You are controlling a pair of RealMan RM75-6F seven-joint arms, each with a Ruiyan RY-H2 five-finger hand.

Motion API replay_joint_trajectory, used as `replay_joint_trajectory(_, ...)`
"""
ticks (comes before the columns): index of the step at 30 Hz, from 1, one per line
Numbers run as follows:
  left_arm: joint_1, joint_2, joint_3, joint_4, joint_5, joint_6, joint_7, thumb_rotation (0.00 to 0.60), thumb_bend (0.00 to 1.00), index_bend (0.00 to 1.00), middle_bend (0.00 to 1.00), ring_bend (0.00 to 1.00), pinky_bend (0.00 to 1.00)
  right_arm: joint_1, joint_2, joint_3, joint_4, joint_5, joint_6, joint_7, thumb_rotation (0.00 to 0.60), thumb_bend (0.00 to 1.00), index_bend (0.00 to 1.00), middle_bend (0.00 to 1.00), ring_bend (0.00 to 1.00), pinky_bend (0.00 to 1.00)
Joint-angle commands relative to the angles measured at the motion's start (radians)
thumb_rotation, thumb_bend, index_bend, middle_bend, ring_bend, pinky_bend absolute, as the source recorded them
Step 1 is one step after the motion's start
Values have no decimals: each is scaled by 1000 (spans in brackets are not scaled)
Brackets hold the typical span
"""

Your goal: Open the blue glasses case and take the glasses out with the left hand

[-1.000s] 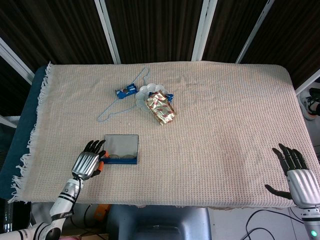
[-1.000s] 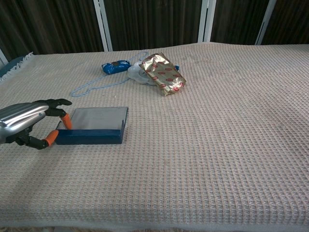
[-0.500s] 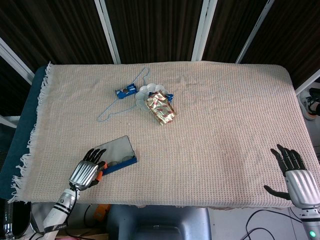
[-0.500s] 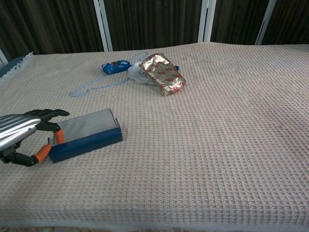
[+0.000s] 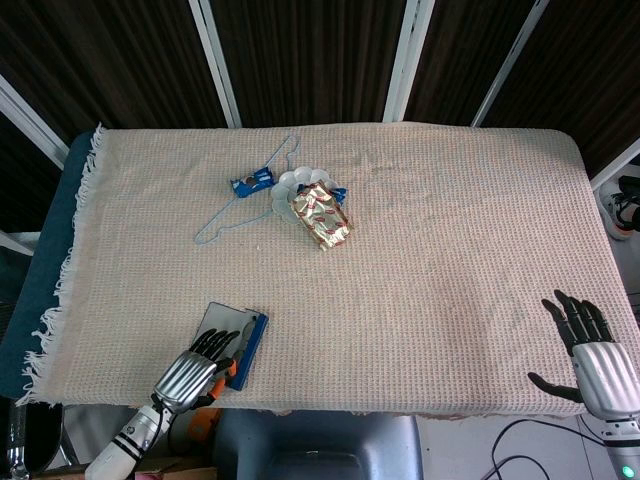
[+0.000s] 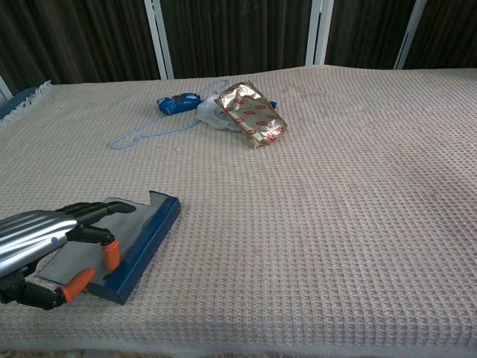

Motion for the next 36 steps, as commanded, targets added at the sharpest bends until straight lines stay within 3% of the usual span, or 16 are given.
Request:
replay_joint_trajectory(1,-1,-23,-5,-7,8,-2,4,600,543,427,0,0,0,-1,2,-1,1,-2,2,5,600,134,0,0,0,0)
replay_joint_trajectory(7,-4,-78,-36,-14,8,4,2,600,544,401,0,0,0,-3,10,0,3,-3,8,25,600,134,0,0,0,0)
replay_joint_trajectory(19,-52,-92,-228,-81,-61,57,-58,600,540,404,0,0,0,-7,17,-1,9,-12,20,49,600,134,0,0,0,0)
replay_joint_trajectory(26,-155,-179,-338,-23,-251,-63,-3,600,531,414,0,0,0,-6,18,4,7,-6,21,51,600,134,0,0,0,0)
replay_joint_trajectory(30,-191,-226,-364,33,-327,-83,47,600,537,415,0,0,0,-8,26,10,12,5,25,75,600,134,0,0,0,0)
replay_joint_trajectory(36,-219,-270,-345,98,-363,-94,96,600,543,395,0,0,0,-10,34,14,13,14,28,96,600,134,0,0,0,0)
